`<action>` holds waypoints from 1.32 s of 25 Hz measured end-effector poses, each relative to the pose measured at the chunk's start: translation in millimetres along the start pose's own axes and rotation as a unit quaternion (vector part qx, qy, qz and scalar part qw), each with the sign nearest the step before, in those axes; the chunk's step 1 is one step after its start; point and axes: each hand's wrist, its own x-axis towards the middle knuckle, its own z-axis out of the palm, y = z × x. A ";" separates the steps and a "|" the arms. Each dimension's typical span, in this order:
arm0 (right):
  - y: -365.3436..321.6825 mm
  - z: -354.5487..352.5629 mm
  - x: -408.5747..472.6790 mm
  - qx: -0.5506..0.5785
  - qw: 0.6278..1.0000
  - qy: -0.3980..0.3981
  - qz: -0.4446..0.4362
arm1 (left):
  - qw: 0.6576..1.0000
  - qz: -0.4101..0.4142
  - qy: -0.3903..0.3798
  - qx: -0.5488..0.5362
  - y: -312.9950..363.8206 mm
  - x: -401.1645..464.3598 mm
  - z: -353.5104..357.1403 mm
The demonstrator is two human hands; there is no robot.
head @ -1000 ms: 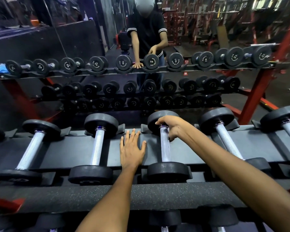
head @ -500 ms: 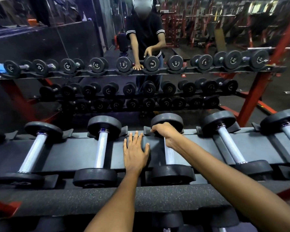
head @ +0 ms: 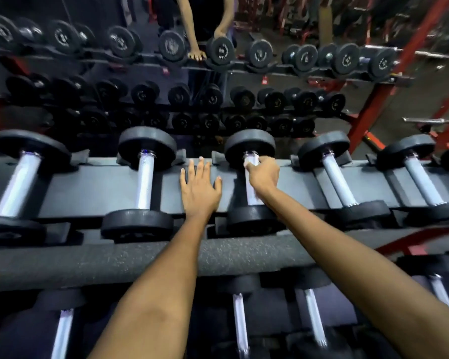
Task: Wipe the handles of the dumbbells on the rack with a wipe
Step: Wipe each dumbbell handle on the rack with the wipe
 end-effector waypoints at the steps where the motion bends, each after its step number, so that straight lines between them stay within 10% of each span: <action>1: 6.0 -8.7 -3.7 0.013 1.000 0.008 -0.025 | 1.000 0.006 -0.006 0.005 -0.2 -2.5 0.2; 7: 21.6 -69.6 -21.6 0.317 0.942 -0.057 0.090 | 0.960 -0.134 -0.189 -0.159 31.9 5.7 -45.0; 18: 62.1 -192.4 -2.5 0.248 0.966 -0.053 0.046 | 0.941 -0.004 -0.043 -0.337 190.4 -38.1 -76.8; 33: 205.7 -238.0 131.4 0.130 0.969 -0.204 -0.043 | 1.000 -0.005 -0.004 0.029 235.3 -24.0 66.2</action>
